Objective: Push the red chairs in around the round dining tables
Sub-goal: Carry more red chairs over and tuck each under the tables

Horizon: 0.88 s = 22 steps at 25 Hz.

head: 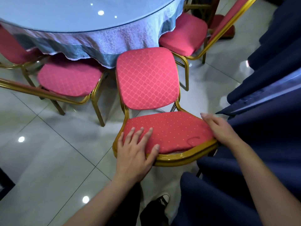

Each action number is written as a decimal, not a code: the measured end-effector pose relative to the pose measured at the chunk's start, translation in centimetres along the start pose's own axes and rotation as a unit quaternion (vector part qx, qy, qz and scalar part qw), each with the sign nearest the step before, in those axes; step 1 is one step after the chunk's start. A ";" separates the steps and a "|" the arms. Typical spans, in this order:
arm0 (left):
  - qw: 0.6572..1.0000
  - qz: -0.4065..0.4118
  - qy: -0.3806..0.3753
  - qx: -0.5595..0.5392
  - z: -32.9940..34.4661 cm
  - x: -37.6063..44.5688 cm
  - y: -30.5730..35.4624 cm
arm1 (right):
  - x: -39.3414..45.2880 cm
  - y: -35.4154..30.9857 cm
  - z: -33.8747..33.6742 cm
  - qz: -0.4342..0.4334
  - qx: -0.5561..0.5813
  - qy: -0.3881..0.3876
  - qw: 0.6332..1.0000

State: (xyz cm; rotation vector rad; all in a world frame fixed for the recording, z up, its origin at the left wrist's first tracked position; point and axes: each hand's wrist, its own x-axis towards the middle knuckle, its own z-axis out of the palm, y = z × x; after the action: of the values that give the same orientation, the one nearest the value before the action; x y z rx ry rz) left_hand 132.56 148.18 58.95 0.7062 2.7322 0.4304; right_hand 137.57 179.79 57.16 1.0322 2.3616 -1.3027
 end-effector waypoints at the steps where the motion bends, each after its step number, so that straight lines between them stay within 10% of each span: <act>1: 1.000 -0.006 0.011 -0.003 -0.5 0.9 0.0 | -0.9 -0.7 0.1 -0.061 0.019 0.041 0.997; 8: 0.997 -0.035 0.066 -0.025 -3.9 7.4 -0.5 | -2.2 -5.2 3.3 -0.189 -0.065 0.218 0.955; 22: 0.995 -0.057 0.059 -0.051 -7.2 13.4 -0.7 | 3.7 -9.9 0.1 -0.155 -0.088 0.133 0.975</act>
State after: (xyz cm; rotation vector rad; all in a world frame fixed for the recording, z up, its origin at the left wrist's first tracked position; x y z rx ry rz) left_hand 118.52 152.83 62.62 0.5119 2.8174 0.5985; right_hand 128.12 177.93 61.47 0.8563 2.8745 -1.0755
